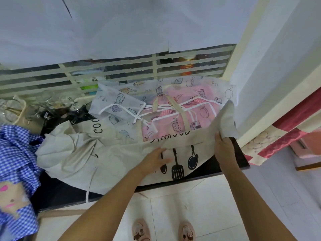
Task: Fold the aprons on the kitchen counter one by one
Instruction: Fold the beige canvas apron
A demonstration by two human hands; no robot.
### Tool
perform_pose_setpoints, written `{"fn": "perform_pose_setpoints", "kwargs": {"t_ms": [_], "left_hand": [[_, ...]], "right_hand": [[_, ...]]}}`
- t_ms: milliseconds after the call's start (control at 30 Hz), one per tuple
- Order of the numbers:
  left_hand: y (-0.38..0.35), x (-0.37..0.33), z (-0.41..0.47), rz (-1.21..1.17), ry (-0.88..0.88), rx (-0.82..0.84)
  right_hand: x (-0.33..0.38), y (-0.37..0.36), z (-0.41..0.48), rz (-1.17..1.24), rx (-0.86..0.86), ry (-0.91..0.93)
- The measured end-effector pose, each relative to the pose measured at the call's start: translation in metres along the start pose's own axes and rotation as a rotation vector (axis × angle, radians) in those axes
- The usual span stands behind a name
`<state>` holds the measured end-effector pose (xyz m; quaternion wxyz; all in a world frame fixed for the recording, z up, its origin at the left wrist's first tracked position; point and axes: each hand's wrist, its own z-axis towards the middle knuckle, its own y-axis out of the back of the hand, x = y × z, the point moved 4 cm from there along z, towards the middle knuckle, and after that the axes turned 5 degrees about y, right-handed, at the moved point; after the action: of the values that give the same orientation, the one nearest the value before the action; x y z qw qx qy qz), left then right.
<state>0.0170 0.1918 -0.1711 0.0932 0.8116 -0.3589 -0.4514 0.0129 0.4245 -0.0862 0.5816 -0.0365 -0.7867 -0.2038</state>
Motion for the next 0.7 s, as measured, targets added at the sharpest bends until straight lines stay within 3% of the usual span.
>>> {"fn": "perform_pose_setpoints", "kwargs": {"t_ms": [100,200,300,367,533,700], "left_hand": [[0.05,0.029,-0.028,-0.287,0.086,-0.212],[0.096,0.079,-0.061,-0.482,0.248,-0.386],[0.114,0.122,-0.093,-0.936,0.341,-0.257],[0.114,0.138,-0.102,-1.063,0.355,-0.177],[0.106,0.145,-0.109,-0.962,0.384,-0.208],[0.102,0.156,-0.098,-0.684,0.417,-0.365]], "right_hand": [[0.038,-0.032,-0.019,-0.379,0.084,0.295],[0.057,-0.081,-0.05,-0.909,0.199,0.581],[0.051,-0.137,-0.101,-1.128,0.413,0.692],[0.025,-0.172,-0.128,-1.154,0.569,0.702],[-0.046,-0.231,-0.144,-1.202,0.865,0.574],[-0.068,-0.238,-0.135,-1.228,0.897,0.673]]}}
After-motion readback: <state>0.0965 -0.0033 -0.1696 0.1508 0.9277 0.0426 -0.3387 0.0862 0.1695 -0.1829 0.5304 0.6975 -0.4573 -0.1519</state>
